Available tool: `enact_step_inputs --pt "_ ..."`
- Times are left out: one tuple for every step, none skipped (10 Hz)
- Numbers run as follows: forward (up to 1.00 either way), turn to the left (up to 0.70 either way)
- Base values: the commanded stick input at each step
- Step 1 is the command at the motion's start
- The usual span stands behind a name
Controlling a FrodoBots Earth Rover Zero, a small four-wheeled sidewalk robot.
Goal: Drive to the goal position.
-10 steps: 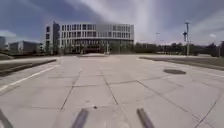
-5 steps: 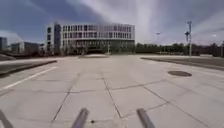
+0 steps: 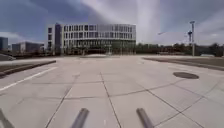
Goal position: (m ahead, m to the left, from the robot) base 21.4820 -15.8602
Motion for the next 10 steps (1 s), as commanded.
enact_step_inputs --pt "0.50 0.00" --pt "0.50 0.00" --pt "0.50 0.00" --pt "0.50 0.00" --pt "0.50 0.00" --pt "0.50 0.00" --pt "0.50 0.00" --pt "0.50 0.00" --pt "0.50 0.00" --pt "0.50 0.00"
